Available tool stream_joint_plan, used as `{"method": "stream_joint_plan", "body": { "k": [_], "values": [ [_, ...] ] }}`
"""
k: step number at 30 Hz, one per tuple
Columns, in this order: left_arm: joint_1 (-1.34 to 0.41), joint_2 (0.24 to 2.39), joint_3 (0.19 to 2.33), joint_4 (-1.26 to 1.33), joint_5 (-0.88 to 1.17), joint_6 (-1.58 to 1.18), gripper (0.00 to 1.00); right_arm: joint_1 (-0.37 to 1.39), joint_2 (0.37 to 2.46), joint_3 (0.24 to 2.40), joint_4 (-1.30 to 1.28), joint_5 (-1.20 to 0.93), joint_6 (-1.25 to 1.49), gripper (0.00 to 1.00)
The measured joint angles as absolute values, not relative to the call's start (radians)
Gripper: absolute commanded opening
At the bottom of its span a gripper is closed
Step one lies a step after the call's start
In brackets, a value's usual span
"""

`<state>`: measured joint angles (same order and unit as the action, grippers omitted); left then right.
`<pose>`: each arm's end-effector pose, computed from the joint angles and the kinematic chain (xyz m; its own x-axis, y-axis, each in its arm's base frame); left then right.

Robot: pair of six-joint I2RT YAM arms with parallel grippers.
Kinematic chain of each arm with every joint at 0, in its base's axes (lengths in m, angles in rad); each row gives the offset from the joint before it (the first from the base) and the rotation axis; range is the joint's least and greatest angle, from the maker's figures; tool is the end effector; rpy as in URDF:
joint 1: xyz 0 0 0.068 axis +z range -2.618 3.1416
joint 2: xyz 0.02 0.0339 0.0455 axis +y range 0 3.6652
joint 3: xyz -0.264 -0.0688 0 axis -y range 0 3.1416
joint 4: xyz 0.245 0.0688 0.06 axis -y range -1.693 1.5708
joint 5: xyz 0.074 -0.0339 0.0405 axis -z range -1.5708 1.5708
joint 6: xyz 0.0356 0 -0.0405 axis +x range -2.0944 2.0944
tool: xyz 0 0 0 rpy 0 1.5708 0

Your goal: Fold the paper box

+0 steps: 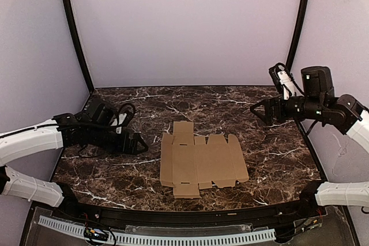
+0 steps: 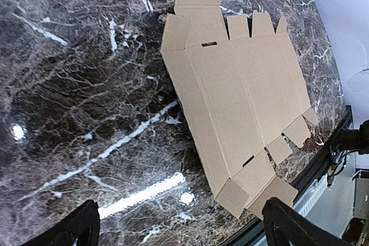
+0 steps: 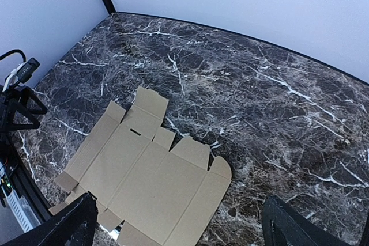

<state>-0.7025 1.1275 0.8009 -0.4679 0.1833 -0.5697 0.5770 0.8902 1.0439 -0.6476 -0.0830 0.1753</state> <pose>0.1747 -0.1564 0.2524 -0.8538 0.0279 -0.5198 0.3233 0.8111 -0.4874 0.1519 0.1024 0.3636 -0.4967 -0.1159 -0.8601 -0.5263 0.8283 0.1923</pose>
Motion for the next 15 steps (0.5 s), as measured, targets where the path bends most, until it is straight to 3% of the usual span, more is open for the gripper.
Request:
{"method": "stream_joint_plan", "body": {
  "k": [5,15],
  "values": [
    [-0.730,1.161,0.699,-0.318,0.252,-0.674,0.95,0.652,0.924,0.976,-0.591,-0.078,0.200,0.99],
    [-0.757,1.320,0.587,-0.012,0.361,-0.858,0.75,0.732,0.972,0.925,-0.549,-0.048,0.235,0.99]
  ]
}}
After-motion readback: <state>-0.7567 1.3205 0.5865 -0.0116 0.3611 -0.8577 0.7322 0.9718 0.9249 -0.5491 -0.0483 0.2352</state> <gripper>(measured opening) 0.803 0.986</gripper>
